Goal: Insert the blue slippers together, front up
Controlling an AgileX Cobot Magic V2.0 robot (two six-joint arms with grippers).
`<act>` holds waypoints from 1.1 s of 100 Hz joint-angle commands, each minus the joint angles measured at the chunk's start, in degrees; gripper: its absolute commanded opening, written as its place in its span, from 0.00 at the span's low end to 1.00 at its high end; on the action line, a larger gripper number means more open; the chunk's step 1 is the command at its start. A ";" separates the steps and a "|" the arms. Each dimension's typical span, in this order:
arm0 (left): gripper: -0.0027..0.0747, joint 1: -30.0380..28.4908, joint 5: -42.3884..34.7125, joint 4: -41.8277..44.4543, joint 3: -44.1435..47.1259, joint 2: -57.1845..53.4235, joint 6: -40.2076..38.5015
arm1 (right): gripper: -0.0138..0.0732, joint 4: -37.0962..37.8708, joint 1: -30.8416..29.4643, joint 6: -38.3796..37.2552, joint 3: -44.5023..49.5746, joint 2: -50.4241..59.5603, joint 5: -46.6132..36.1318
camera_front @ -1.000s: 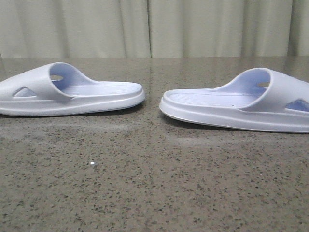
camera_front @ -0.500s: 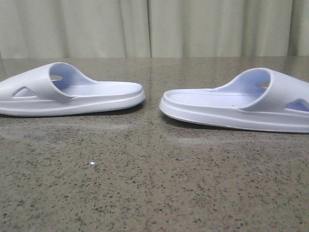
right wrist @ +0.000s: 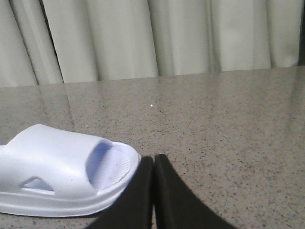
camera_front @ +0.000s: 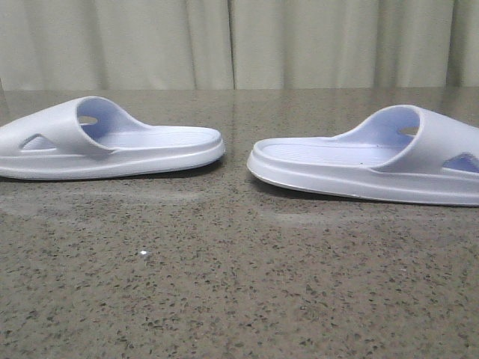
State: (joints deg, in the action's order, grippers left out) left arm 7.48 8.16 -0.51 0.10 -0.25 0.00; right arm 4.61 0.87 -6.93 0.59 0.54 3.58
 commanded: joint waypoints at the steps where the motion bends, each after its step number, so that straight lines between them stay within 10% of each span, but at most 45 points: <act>1: 0.05 0.37 -5.13 -0.02 0.56 -1.68 -0.40 | 0.08 0.15 -0.39 -0.23 1.11 1.18 -6.27; 30: 0.05 0.37 -8.90 -3.44 0.56 -1.68 -0.40 | 0.08 0.15 -0.39 -0.23 1.11 1.18 -8.81; 70: 0.05 0.37 -2.49 -39.80 -6.18 1.02 -0.40 | 0.08 -7.31 -0.39 -0.74 -11.02 0.14 5.89; 110: 0.05 0.37 11.11 -34.93 -24.19 21.89 0.00 | 0.08 -9.13 -0.39 -0.74 -27.39 -14.10 18.53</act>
State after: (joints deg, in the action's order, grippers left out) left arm 7.48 18.76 -36.75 -18.78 16.45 0.00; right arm -3.39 0.87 -7.59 -22.13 -9.46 22.69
